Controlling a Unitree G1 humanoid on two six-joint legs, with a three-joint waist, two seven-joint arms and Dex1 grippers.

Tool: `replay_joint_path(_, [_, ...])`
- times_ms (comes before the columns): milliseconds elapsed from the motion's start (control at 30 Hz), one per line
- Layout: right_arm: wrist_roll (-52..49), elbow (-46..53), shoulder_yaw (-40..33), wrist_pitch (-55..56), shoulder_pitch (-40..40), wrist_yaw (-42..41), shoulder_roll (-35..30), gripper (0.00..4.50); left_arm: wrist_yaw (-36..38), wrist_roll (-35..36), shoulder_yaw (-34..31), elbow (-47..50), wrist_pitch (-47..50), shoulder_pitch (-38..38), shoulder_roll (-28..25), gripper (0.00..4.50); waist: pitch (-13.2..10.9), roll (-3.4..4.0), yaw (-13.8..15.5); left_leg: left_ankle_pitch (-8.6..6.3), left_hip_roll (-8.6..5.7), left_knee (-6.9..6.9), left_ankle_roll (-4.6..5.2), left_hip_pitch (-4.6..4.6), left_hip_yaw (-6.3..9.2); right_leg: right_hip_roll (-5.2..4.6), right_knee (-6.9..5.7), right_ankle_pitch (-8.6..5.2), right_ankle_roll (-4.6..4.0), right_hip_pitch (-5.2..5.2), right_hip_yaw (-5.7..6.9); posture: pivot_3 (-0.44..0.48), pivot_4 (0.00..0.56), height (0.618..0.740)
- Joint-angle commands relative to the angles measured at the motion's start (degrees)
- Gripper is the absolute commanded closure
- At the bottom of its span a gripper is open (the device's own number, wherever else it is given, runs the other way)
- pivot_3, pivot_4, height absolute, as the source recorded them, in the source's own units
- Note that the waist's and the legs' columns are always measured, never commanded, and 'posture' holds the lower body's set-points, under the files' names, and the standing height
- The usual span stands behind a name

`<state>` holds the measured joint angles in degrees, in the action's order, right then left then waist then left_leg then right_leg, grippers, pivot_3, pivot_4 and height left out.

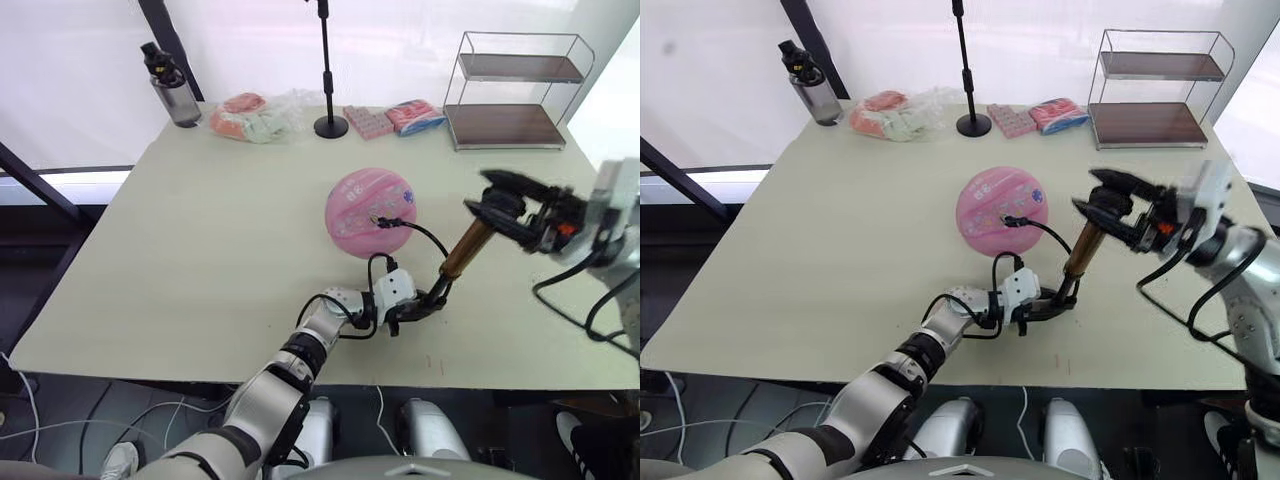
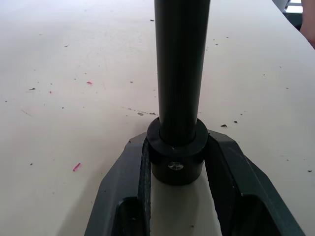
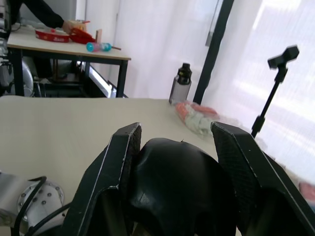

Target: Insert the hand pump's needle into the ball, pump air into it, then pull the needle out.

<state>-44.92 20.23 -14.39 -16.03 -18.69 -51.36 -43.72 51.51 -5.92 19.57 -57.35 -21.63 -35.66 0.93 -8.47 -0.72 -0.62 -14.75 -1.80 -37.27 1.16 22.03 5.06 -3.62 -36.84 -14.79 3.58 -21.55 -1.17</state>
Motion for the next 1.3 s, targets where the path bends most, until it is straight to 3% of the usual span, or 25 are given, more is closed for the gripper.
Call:
replay_joint_path(33, [-3.37,2.35,-6.13,0.02,-4.27,1.01,-1.78,2.63,0.39,-2.54,1.24,-4.15,2.90,2.69,-1.84,3.41,-0.02,-0.03,0.02,0.00,0.01,0.00,0.00,0.00,0.02,0.01,0.00,0.00,0.00,0.00,0.02,0.000,0.150,0.740])
replay_joint_path(200, [-4.56,2.91,-5.86,-2.13,-5.16,1.99,-1.07,2.63,0.42,-2.44,1.30,-4.15,2.89,2.67,-2.08,3.41,-0.09,-0.05,0.04,0.00,-0.01,0.00,0.00,0.14,-0.01,-0.02,0.00,0.01,-0.01,-0.13,-0.02,0.000,0.150,0.740])
replay_joint_path(400, [6.28,2.40,1.61,2.80,5.38,-1.29,1.22,2.63,0.45,-2.48,1.42,-3.93,2.82,2.91,-1.98,3.41,0.01,-0.20,0.12,-0.01,0.01,0.04,0.00,0.09,0.04,-0.01,0.00,0.00,-0.01,-0.08,0.05,0.000,0.150,0.740])
replay_joint_path(567, [13.49,-2.95,7.86,10.42,12.18,-1.43,7.33,2.63,0.32,-2.51,1.54,-3.96,2.81,2.89,-1.92,3.41,0.31,-0.68,-0.22,-0.01,0.07,0.05,0.00,-0.29,0.03,0.06,0.00,-0.02,0.01,0.23,0.04,0.000,0.150,0.740])
replay_joint_path(867, [24.64,-10.83,17.07,19.08,18.06,-0.15,14.38,2.63,0.13,-2.61,1.18,-4.31,3.02,2.63,-1.47,3.41,0.83,-0.75,-0.15,-0.01,0.10,0.06,-0.02,-0.32,0.06,0.19,-0.01,-0.01,-0.02,0.23,0.01,0.000,0.150,0.740])
replay_joint_path(1033, [26.82,-12.68,17.97,21.96,20.39,0.67,16.25,2.63,0.13,-2.64,1.43,-3.94,3.10,3.66,-0.93,3.41,1.11,-0.62,-0.05,-0.01,0.09,0.07,-0.02,-0.32,0.08,0.18,-0.01,-0.02,-0.03,0.23,0.02,0.000,0.150,0.740])
replay_joint_path(1133, [23.21,-9.46,16.21,20.32,19.23,0.21,16.05,2.63,0.13,-2.68,1.40,-3.90,3.14,3.63,-0.98,3.41,1.16,-0.58,0.01,-0.01,0.08,0.09,-0.02,-0.32,0.09,0.18,-0.01,-0.03,-0.04,0.23,0.03,0.000,0.150,0.740])
replay_joint_path(1300, [15.96,-1.81,11.42,13.69,13.47,-0.38,11.10,2.63,0.03,-2.86,1.38,-4.04,3.13,3.12,-1.16,3.41,0.99,-0.38,0.08,-0.01,0.05,0.10,-0.02,-0.24,0.09,0.14,0.01,-0.03,-0.04,0.20,0.03,0.000,0.150,0.740])
